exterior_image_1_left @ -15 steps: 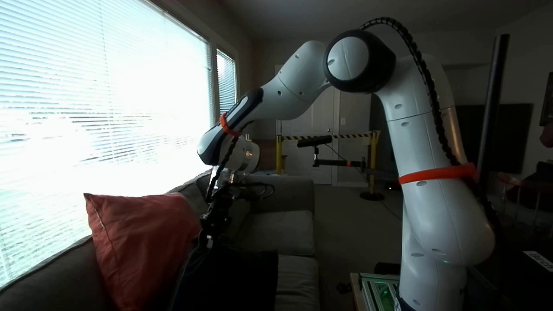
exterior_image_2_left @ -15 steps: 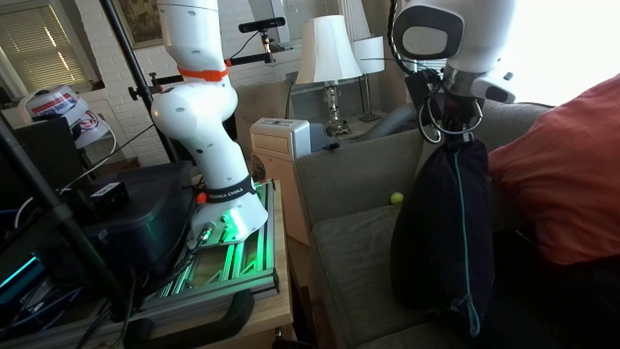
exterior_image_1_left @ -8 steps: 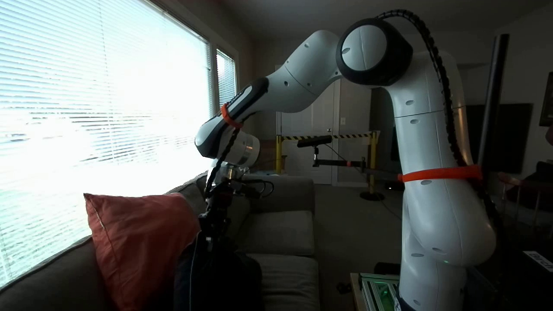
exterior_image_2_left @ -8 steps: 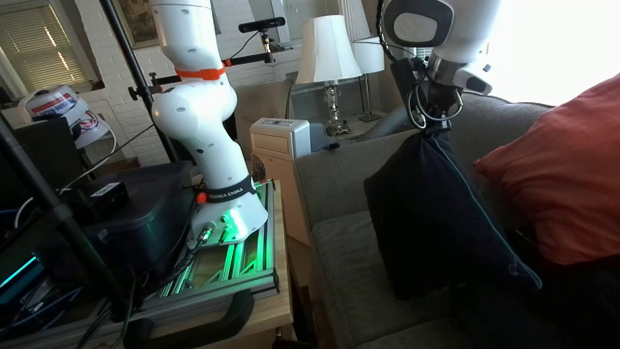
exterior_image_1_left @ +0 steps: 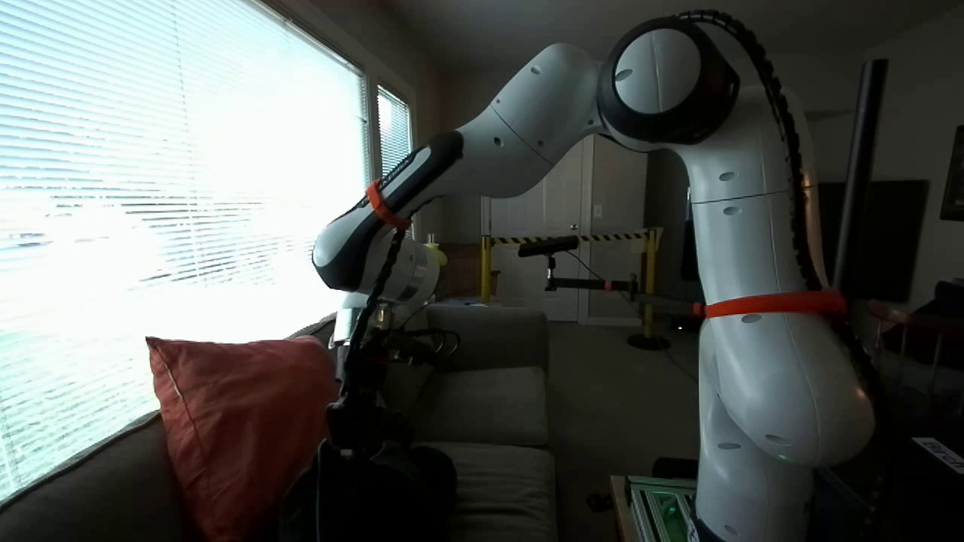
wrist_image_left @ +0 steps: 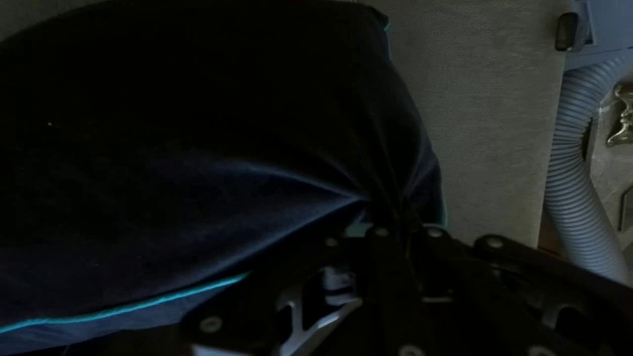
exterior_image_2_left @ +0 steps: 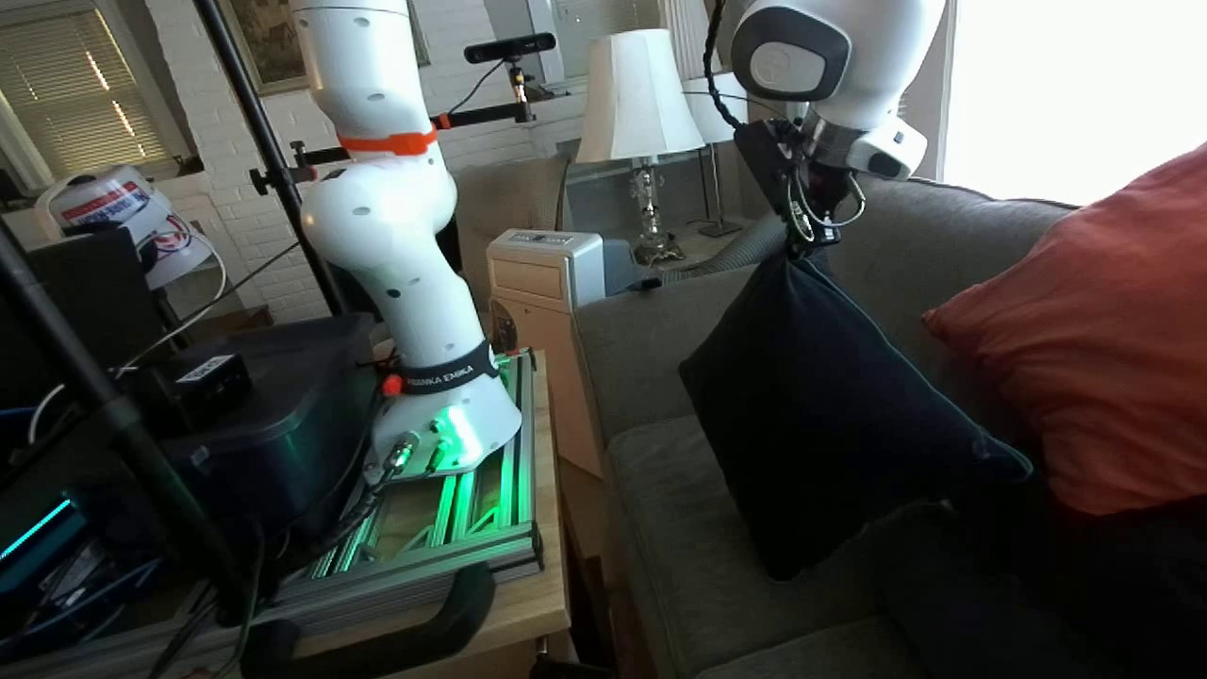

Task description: Move the blue and orange pillow to the left

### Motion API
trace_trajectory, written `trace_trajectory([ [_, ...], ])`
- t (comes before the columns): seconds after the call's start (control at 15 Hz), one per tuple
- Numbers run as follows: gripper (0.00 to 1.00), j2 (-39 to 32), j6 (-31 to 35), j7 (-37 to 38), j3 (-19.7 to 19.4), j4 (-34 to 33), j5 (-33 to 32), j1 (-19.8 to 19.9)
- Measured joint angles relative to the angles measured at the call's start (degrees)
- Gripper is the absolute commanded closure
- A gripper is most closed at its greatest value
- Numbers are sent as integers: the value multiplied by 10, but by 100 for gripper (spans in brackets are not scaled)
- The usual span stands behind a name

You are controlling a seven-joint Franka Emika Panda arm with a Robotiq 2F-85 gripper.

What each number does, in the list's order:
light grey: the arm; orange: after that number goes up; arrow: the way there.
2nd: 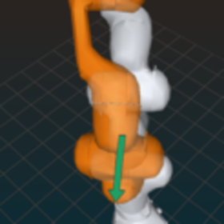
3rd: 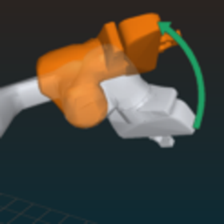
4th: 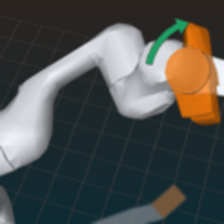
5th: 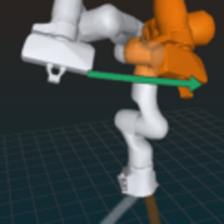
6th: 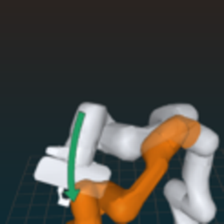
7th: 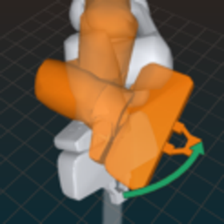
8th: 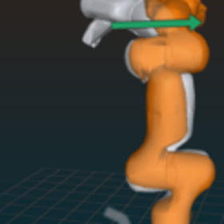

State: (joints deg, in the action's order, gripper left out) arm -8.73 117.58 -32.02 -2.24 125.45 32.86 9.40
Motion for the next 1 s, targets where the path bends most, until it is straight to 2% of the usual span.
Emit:
trace_trajectory([
  [0.53, 99, 0, 8, -48, 45, 16, 18, -47],
  [1.0, 99, -7, 109, -107, 82, 44, 103, -85],
])
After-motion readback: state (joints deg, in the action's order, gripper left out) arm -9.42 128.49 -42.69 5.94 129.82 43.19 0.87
